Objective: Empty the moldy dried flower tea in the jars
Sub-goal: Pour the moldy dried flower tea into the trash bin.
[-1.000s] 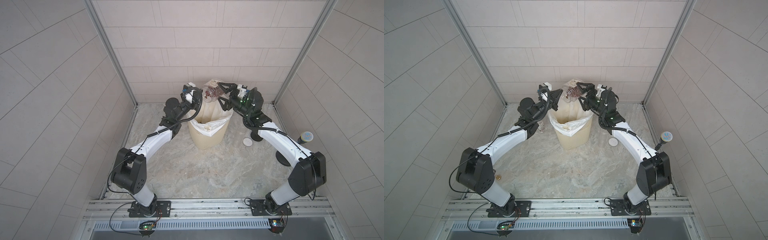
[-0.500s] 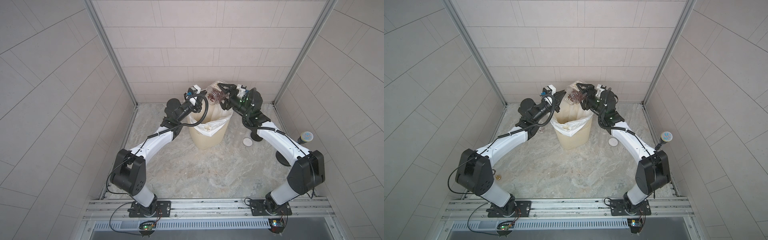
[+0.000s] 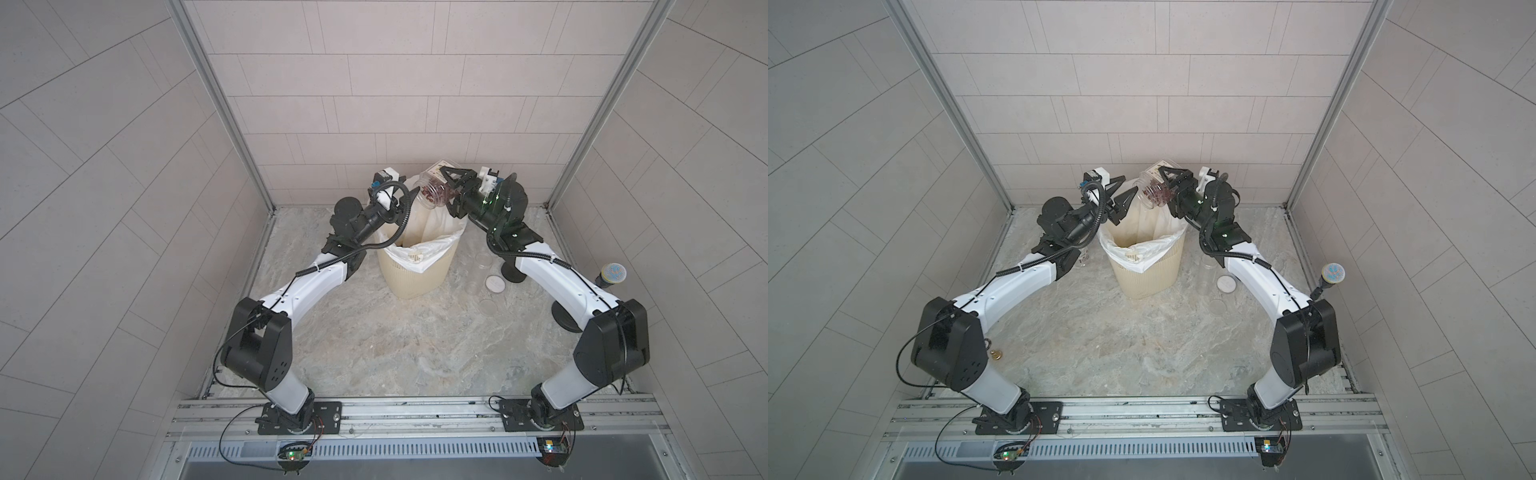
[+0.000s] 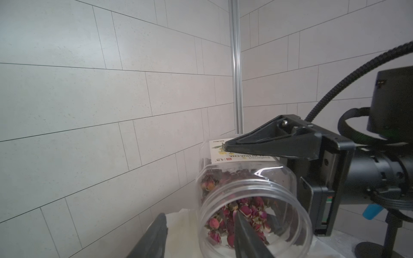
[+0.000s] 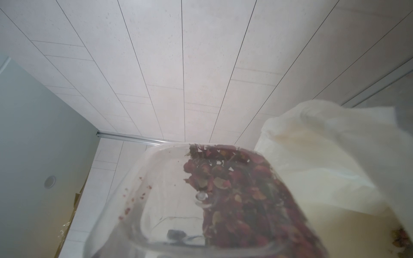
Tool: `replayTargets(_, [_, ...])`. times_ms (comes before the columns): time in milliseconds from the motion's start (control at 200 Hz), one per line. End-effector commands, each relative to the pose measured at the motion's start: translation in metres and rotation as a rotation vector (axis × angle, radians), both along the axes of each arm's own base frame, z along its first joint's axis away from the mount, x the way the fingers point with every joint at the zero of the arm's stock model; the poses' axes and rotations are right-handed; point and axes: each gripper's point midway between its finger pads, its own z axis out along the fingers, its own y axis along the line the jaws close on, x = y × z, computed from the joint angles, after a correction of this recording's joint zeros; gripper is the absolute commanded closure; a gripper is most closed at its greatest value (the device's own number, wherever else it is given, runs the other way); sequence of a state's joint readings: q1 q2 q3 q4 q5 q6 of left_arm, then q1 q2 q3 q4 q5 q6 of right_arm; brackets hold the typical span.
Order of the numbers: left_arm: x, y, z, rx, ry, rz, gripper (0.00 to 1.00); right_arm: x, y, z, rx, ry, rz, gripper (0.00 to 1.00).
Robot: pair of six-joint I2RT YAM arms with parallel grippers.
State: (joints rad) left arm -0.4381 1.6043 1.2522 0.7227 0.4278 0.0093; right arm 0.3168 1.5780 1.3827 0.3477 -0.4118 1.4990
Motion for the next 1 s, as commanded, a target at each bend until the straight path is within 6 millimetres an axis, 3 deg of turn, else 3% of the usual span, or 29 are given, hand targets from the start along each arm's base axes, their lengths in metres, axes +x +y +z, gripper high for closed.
replayTargets(0, [-0.001,0.021,0.02,-0.085,0.063,0.033,0.36,-0.008,-0.013,0.021,-0.109,-0.104,-0.064,0.25])
replayTargets(185, [0.003,0.044,0.013,-0.123,0.238,0.073,0.36,-0.006,-0.012,0.025,-0.205,-0.187,-0.077,0.27])
replayTargets(380, [-0.006,0.064,0.004,-0.156,0.361,0.103,0.37,-0.009,-0.002,0.031,-0.35,-0.287,-0.062,0.3])
replayTargets(610, [-0.014,0.08,-0.023,-0.177,0.507,0.132,0.38,-0.026,0.009,0.03,-0.636,-0.396,-0.066,0.31])
replayTargets(751, [-0.02,0.088,-0.045,-0.17,0.579,0.152,0.39,-0.037,0.016,0.03,-0.858,-0.535,-0.086,0.3])
replayTargets(996, [-0.026,0.103,-0.063,-0.203,0.624,0.171,0.39,-0.054,0.039,0.022,-1.18,-0.793,-0.077,0.3])
